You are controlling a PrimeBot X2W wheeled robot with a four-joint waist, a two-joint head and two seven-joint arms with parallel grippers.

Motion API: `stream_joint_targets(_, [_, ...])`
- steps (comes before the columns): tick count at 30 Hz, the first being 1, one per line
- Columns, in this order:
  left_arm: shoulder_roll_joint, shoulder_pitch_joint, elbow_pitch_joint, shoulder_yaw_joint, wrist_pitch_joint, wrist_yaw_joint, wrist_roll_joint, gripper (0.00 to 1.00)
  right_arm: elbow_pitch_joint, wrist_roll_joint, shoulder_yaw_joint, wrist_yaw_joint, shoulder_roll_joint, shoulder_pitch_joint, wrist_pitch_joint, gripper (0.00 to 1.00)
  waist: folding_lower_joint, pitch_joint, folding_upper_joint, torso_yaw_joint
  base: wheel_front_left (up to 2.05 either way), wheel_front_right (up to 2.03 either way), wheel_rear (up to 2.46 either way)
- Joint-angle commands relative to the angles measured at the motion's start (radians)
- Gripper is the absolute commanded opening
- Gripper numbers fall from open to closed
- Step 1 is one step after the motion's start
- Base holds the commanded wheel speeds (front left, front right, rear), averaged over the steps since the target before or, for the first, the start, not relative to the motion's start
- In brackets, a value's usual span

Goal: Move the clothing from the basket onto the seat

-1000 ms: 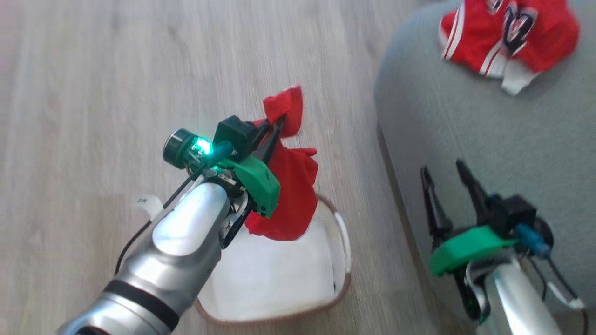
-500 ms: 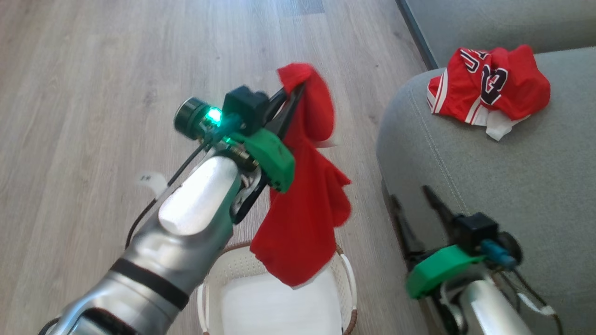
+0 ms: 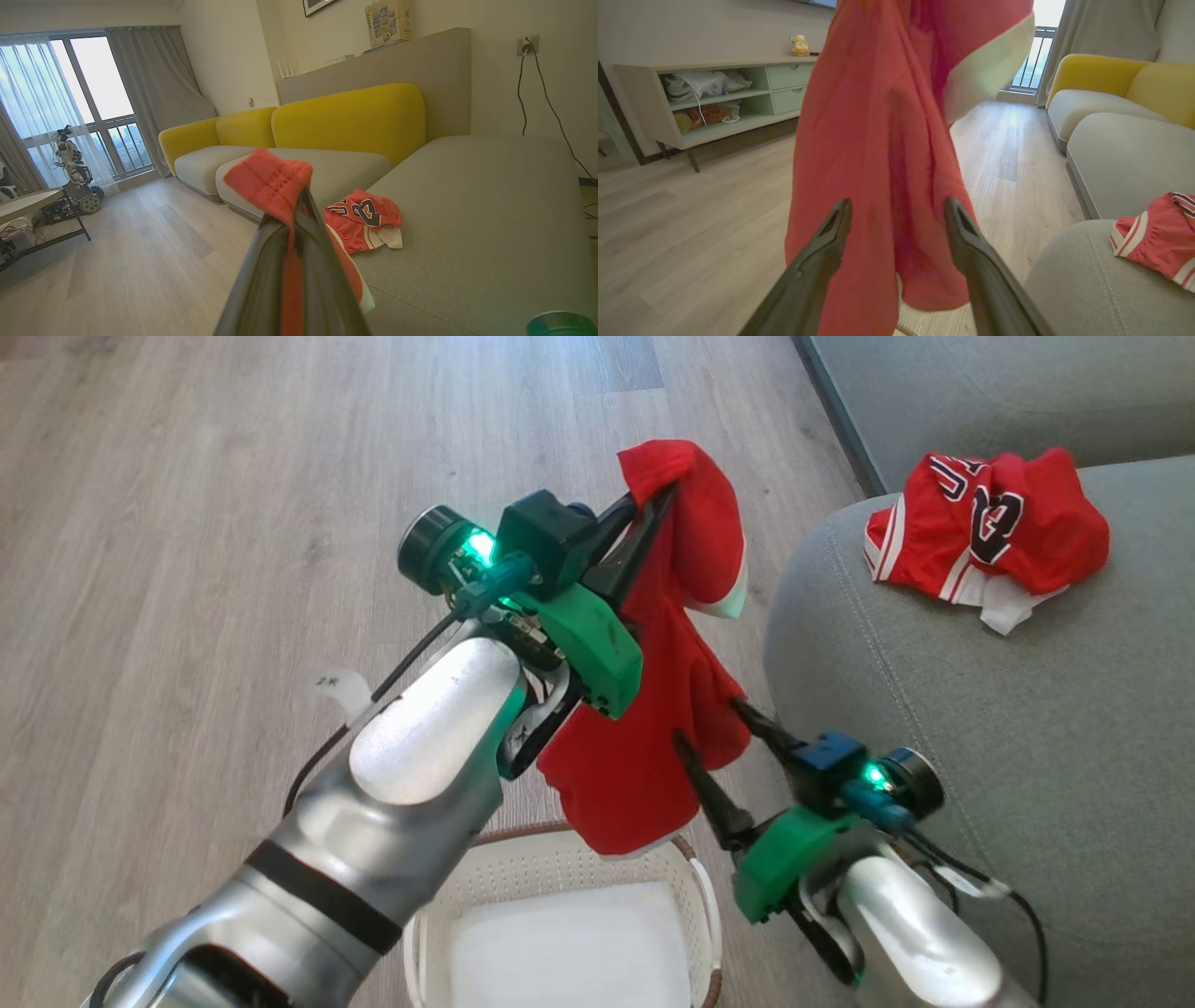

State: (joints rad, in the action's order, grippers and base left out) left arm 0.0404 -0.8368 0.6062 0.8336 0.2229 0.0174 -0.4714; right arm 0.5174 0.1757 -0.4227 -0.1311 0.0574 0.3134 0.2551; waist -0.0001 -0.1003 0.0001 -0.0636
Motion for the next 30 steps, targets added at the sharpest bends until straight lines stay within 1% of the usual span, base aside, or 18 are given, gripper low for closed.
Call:
stream_joint_targets(1, [0.012,-0.083,-0.038,-0.03,-0.002,-0.006,-0.011,0.0,-0.005,-0.006,-0.034,0.0,-0.007,0.069,0.007,1.0,0.0001,-0.001,-0.0001,0.003,0.0,0.0,0.0])
stream_joint_targets(4, [0.011,-0.086,-0.048,-0.018,-0.003,-0.008,-0.02,0.0,0.048,-0.029,-0.058,0.0,-0.007,0.121,0.007,1.0,0.0001,-0.001,-0.0001,0.012,0.0,0.0,0.0])
stream_joint_targets(5, [0.011,-0.088,-0.051,-0.01,-0.003,-0.009,-0.024,0.0,0.063,-0.021,-0.062,0.0,-0.007,0.145,0.007,1.0,0.0001,-0.001,-0.0001,0.02,0.0,0.0,0.0])
stream_joint_targets(10, [0.01,-0.091,-0.058,0.008,0.0,-0.015,-0.036,0.0,0.094,-0.031,-0.062,0.0,-0.007,0.186,0.007,1.0,0.0001,-0.001,-0.0001,0.04,0.0,0.0,0.0])
stream_joint_targets(17, [0.01,-0.087,-0.065,0.03,0.007,-0.022,-0.053,0.0,0.195,0.088,-0.204,0.0,-0.007,0.232,0.007,1.0,0.0001,-0.006,-0.0001,0.068,0.0,0.0,0.0])
stream_joint_targets(18, [0.01,-0.085,-0.066,0.033,0.008,-0.024,-0.055,0.0,0.203,0.105,-0.221,0.0,-0.007,0.239,0.007,0.85,0.0001,-0.007,-0.0001,0.071,0.0,0.0,0.0])
stream_joint_targets(19, [0.01,-0.084,-0.066,0.036,0.009,-0.025,-0.057,0.0,0.211,0.117,-0.23,0.0,-0.007,0.246,0.007,0.49,0.0001,-0.007,-0.0001,0.073,0.0,0.0,0.0])
stream_joint_targets(21, [0.01,-0.082,-0.064,0.04,0.01,-0.028,-0.062,0.0,0.221,0.131,-0.24,0.0,-0.007,0.256,0.007,0.22,0.0001,-0.009,-0.0001,0.077,0.0,0.0,0.0])
stream_joint_targets(22, [0.01,-0.08,-0.062,0.041,0.011,-0.03,-0.064,0.0,0.222,0.135,-0.24,0.0,-0.007,0.26,0.007,0.0,0.0001,-0.01,-0.0001,0.078,0.0,0.0,0.0])
stream_joint_targets(30, [0.017,-0.058,-0.038,0.036,0.015,-0.04,-0.079,0.0,0.209,0.134,-0.217,0.0,-0.007,0.264,0.007,0.0,0.0001,-0.011,-0.0001,0.069,0.0,0.0,0.0])
